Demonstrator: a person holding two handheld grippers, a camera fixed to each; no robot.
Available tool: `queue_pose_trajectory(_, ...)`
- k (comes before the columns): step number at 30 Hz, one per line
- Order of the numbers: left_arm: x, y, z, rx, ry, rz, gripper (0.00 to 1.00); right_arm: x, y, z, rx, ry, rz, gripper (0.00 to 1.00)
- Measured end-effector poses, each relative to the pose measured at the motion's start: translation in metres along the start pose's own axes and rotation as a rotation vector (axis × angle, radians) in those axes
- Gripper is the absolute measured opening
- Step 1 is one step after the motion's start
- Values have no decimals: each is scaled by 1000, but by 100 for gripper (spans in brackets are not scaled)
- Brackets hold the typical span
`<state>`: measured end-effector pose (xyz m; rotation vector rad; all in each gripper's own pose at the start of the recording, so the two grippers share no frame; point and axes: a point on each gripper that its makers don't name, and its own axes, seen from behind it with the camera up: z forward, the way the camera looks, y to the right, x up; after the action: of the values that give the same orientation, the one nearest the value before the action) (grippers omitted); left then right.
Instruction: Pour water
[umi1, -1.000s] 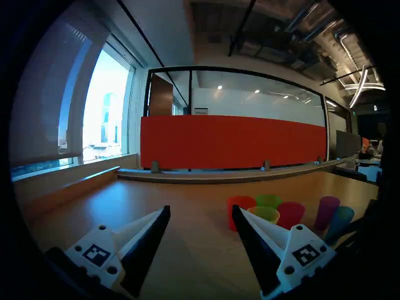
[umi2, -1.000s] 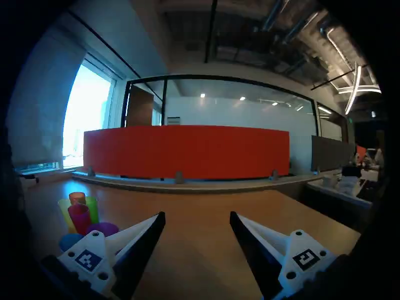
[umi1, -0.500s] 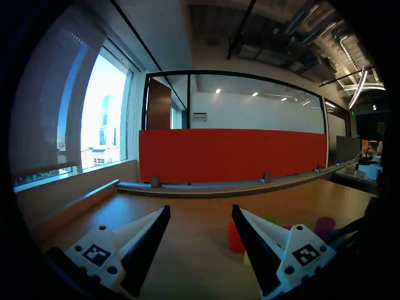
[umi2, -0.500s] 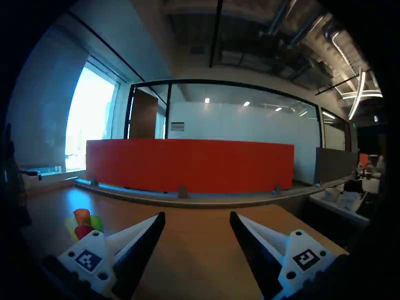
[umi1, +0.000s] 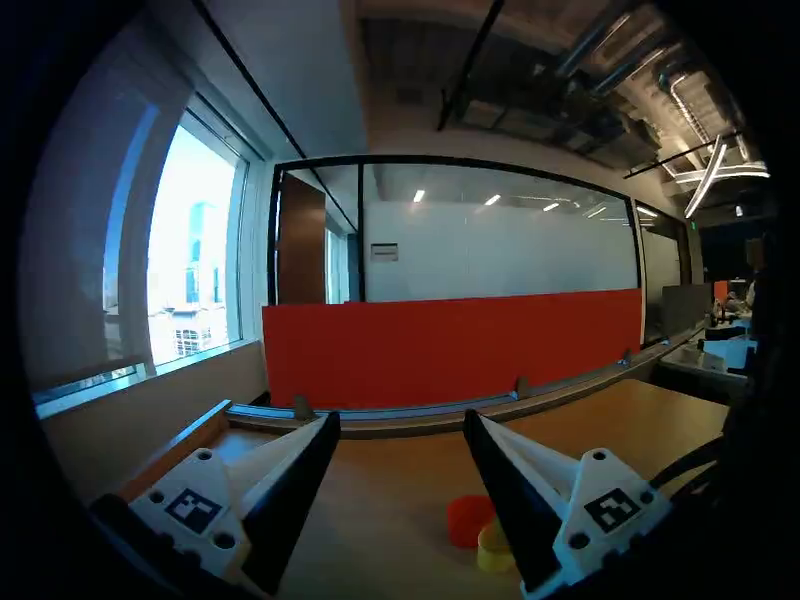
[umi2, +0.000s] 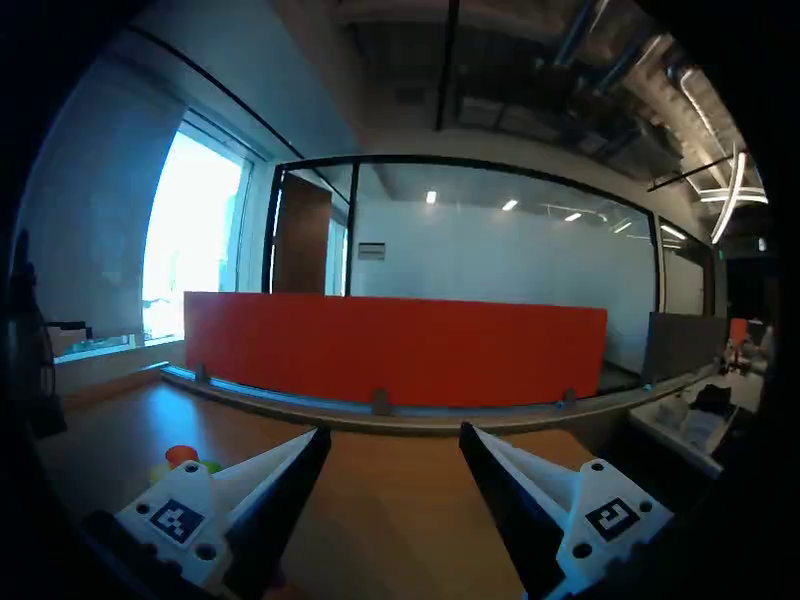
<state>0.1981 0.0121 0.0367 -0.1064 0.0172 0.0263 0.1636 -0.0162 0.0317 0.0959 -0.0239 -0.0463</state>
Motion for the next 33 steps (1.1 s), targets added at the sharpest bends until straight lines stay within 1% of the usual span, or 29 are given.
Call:
queue_pose_trajectory(3, 15, 2, 3, -11, 2, 9, 91, 14, 2, 3, -5, 4, -3, 100)
queue_pose_trajectory(9, 25, 3, 10, -28, -29, 2, 91, 38, 4, 7, -6, 14, -16, 100)
queue_pose_trajectory(21, 21, 7, 15, -60, -54, -7, 91, 43, 3, 9, 6, 16, -20, 100)
queue_pose_trajectory(27, 24, 11, 17, -91, -67, -6, 91, 46, -1, 11, 37, 21, -36, 100)
queue_pose_trajectory(33, 27, 24, 17, -155, -71, -12, 91, 47, -16, 11, 111, 15, -31, 100)
